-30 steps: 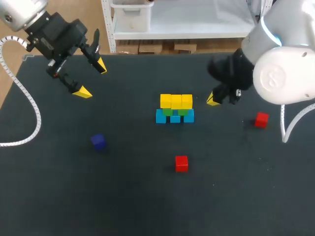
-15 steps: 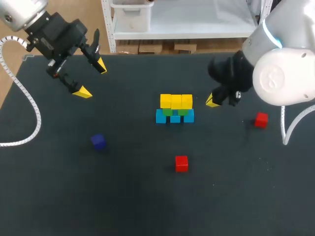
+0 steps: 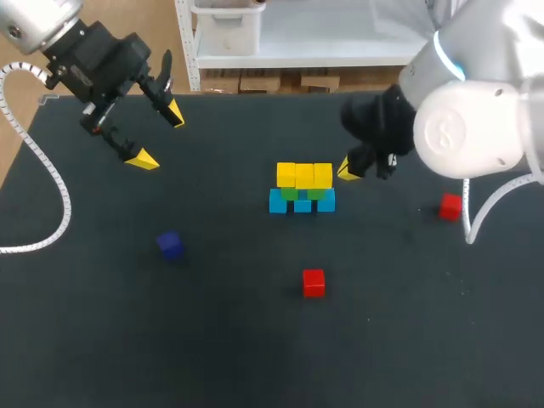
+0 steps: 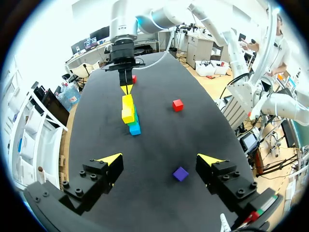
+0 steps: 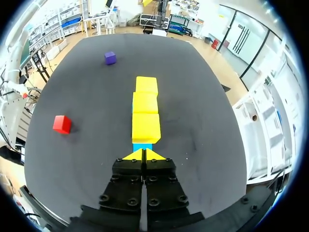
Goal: Place the blue cubes, place green cubes on the blue cubes, place the yellow cubes on the green cubes, then place the red cubes on the yellow cubes, and place purple cube on the red cubes.
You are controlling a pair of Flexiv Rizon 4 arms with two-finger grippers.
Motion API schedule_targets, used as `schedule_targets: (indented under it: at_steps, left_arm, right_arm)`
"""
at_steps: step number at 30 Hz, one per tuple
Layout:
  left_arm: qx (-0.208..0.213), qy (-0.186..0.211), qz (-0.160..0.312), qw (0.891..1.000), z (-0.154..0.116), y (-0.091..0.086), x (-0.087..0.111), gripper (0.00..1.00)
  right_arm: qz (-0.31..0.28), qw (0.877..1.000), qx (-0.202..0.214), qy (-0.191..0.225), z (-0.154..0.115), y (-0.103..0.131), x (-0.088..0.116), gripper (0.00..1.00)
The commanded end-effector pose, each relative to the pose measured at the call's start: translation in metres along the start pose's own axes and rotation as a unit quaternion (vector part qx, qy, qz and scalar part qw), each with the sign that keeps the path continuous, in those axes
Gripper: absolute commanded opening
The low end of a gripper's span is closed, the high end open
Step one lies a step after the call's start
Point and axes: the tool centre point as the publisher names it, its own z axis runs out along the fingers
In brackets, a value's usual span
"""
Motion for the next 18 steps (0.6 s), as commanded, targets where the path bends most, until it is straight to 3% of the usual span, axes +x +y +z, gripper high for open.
schedule_targets:
  at_steps: [1,18]
  left_arm:
    - [0.001,-0.001,0.002,1.000,-0.0004,0.0007,0.0011,1.00]
    - [0.001,-0.001,0.002,1.000,-0.0004,0.0007,0.0011,1.00]
  right_arm:
    - [-0.002,1.000,-0.004,-0.001,0.0026,-0.0045,-0.0022,0.00]
    - [-0.007,1.000,-0.007,-0.003,0.0052,-0.0059,-0.0077,0.00]
